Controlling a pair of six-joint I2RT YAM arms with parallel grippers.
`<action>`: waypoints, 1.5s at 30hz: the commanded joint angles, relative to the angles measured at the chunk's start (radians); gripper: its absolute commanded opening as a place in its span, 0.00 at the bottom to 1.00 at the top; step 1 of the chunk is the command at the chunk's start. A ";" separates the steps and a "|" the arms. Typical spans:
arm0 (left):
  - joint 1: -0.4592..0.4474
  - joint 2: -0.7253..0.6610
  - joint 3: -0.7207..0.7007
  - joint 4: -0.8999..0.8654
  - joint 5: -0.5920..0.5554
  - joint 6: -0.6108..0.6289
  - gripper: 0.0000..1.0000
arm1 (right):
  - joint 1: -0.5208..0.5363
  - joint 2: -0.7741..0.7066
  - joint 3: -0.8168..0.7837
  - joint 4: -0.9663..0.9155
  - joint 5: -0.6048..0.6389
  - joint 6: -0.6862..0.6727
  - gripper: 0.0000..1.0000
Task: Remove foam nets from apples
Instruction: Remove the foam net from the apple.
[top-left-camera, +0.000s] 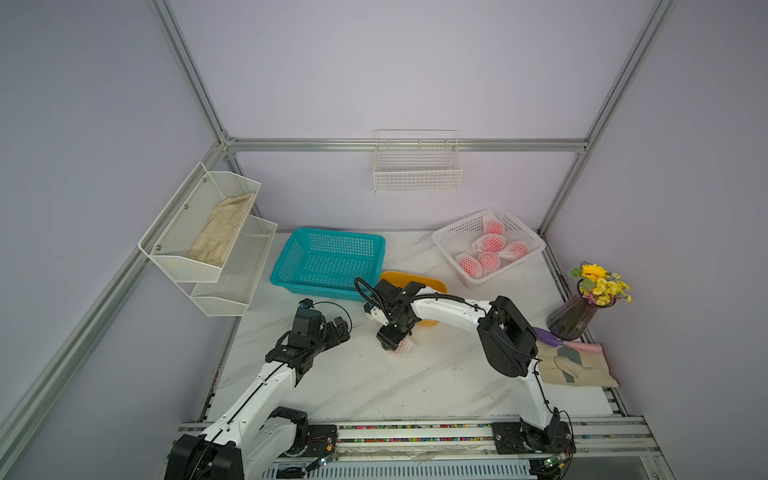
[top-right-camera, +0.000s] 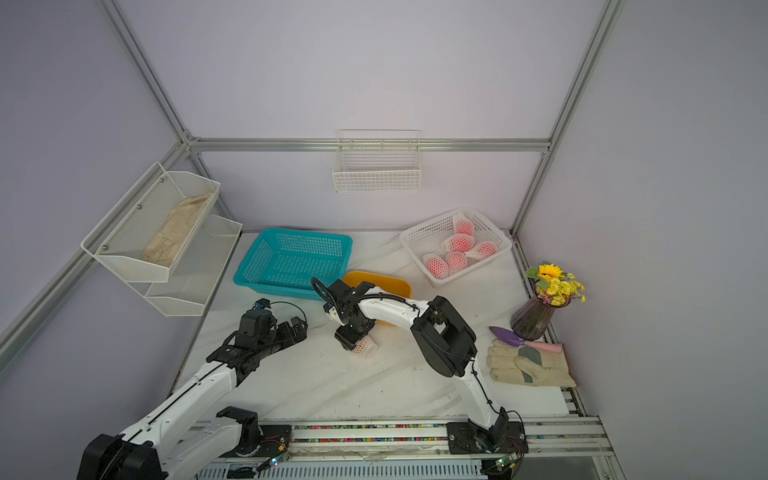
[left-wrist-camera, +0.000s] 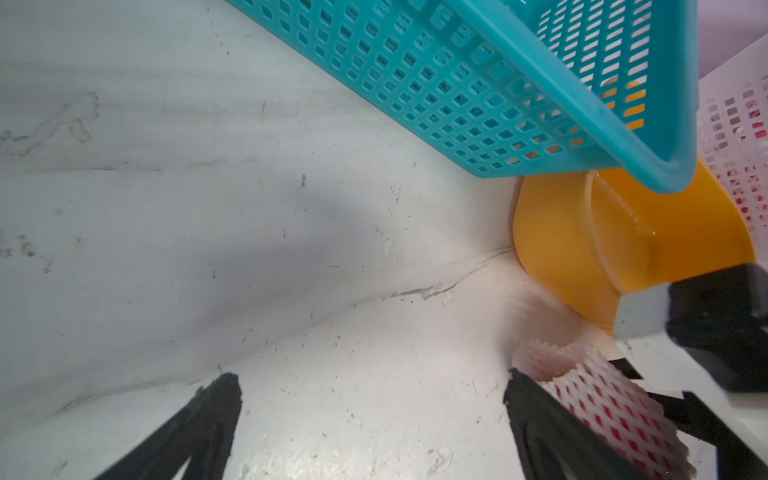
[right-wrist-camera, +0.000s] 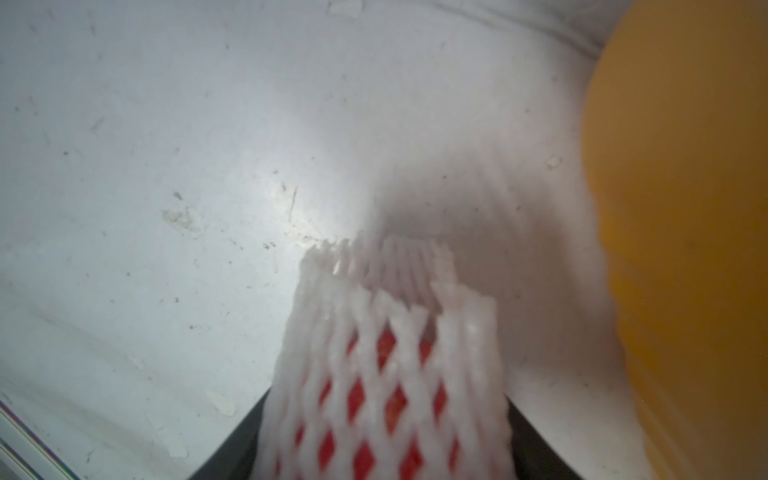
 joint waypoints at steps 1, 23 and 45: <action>0.009 0.019 0.067 -0.002 0.075 0.027 0.99 | 0.006 -0.101 -0.101 0.128 -0.045 -0.072 0.48; -0.026 0.064 0.117 0.061 0.436 0.089 0.85 | 0.007 -0.414 -0.775 1.177 -0.184 -0.342 0.49; -0.093 0.205 0.126 0.097 0.497 0.102 0.56 | 0.006 -0.359 -0.918 1.472 -0.173 -0.387 0.50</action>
